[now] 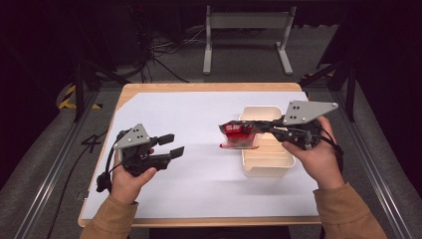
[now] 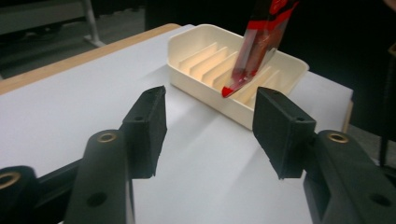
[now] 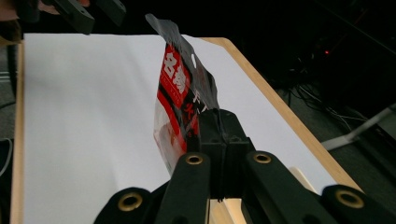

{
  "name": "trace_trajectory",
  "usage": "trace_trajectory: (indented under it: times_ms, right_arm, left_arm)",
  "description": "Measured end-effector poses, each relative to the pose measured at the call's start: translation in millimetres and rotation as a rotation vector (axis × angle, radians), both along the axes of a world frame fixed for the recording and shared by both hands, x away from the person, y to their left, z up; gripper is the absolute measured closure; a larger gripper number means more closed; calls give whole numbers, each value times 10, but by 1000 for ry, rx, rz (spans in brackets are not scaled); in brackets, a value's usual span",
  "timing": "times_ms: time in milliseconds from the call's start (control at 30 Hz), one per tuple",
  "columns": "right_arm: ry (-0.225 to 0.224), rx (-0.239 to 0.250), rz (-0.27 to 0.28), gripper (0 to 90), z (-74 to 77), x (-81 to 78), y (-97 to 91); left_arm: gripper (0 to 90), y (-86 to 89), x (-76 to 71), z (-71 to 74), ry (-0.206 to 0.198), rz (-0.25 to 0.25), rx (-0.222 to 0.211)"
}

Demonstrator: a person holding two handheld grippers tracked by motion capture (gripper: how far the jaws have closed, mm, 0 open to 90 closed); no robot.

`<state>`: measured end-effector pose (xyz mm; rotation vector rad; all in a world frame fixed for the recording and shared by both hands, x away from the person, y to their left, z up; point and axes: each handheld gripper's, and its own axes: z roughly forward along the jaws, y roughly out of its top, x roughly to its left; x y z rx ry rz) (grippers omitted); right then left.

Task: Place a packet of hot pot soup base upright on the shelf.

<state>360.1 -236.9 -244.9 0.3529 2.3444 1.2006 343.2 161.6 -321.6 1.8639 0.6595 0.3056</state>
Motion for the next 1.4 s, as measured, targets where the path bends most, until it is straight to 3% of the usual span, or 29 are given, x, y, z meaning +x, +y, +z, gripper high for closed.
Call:
trace_trajectory:
  times_ms: [700, 1400]
  right_arm:
    - [-13, -38, -106, 892, 66, 296, -288]
    - [-38, -96, -102, 892, 66, 508, -479]
  left_arm:
    - [406, 105, 90, -77, 43, 49, 11]
    - [402, 137, 127, -111, 60, 58, 19]
